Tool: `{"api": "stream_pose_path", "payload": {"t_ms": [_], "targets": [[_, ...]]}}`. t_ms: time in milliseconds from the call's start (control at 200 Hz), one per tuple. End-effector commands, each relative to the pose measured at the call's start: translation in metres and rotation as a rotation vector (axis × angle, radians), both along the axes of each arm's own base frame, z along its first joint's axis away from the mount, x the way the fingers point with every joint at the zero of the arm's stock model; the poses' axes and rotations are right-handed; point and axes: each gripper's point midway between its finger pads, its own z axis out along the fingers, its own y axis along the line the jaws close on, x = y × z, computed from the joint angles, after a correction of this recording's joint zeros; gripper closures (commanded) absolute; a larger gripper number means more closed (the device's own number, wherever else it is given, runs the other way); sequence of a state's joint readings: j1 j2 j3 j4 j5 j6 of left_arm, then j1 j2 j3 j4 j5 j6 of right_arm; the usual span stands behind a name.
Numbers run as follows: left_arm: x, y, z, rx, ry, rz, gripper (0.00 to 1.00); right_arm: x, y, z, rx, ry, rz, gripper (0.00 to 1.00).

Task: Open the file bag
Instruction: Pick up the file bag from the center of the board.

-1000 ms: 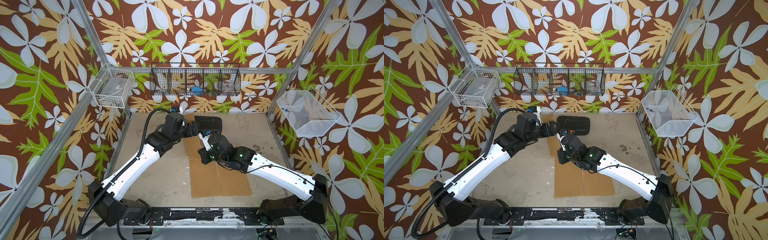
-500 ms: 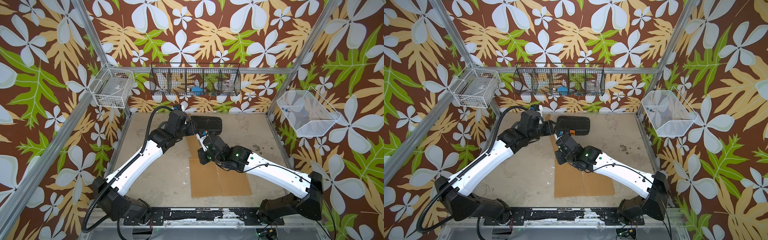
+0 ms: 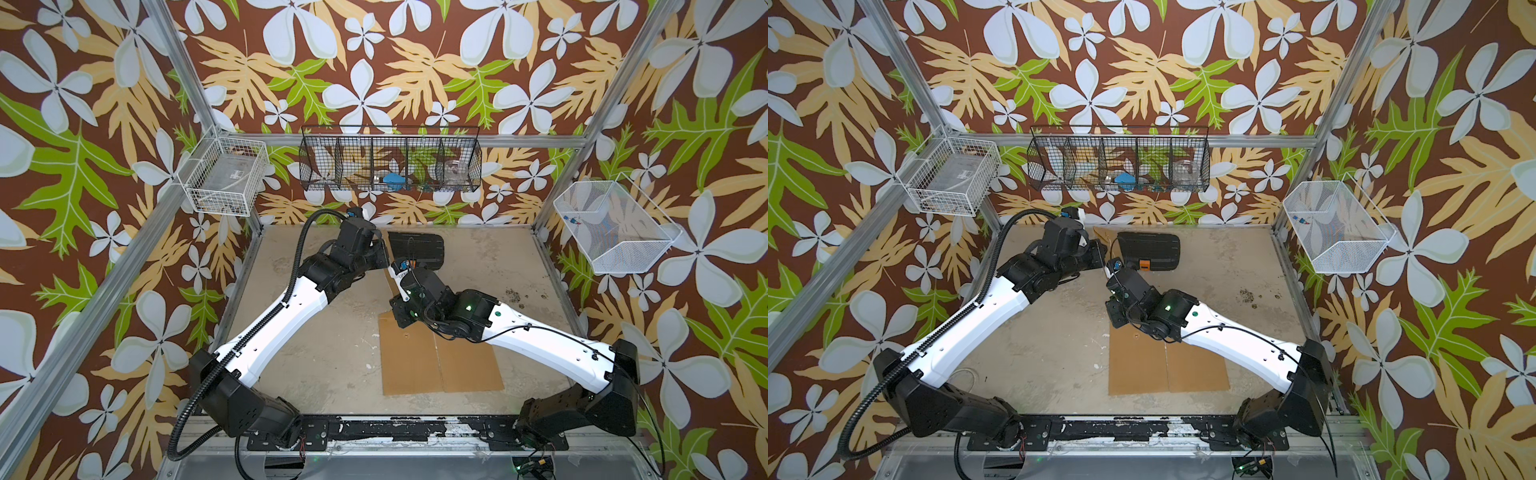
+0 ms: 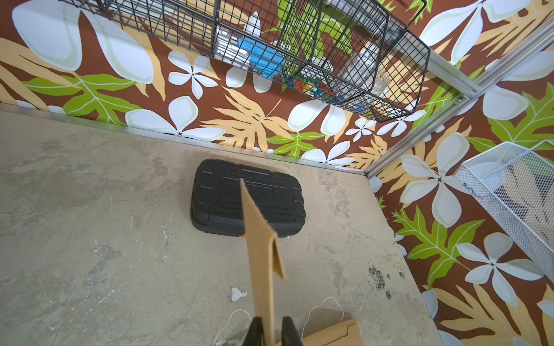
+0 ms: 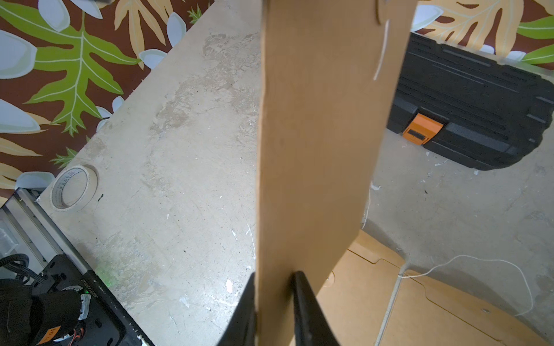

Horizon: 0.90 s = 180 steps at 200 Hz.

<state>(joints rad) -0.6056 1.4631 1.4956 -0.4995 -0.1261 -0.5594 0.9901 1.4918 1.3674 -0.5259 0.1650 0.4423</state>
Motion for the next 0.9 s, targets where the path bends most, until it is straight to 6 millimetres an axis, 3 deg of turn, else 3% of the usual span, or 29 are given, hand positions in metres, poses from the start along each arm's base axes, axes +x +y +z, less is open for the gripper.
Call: {"api": "stream_pose_path", "payload": {"t_ms": [0,175,255,591,736,896], "targets": [[0.003,0.003,0.006,0.019,-0.029,0.013,0.89,-0.002,0.008,0.006,0.024,-0.010,0.015,0.71],[0.006,0.005,0.011,0.018,-0.053,0.024,1.00,-0.011,0.016,0.007,0.048,-0.005,0.046,0.60],[0.007,0.005,0.013,0.010,-0.070,0.023,1.00,-0.015,0.016,0.009,0.069,0.000,0.053,0.57],[0.006,0.023,0.030,-0.150,-0.168,-0.013,1.00,-0.031,-0.012,0.022,0.182,-0.007,0.040,0.48],[-0.004,0.027,0.033,-0.217,-0.205,-0.068,1.00,-0.021,-0.033,0.023,0.239,0.021,0.015,0.48],[-0.020,0.014,0.029,-0.284,-0.214,-0.192,1.00,-0.001,-0.060,0.034,0.339,0.037,0.012,0.46]]}}
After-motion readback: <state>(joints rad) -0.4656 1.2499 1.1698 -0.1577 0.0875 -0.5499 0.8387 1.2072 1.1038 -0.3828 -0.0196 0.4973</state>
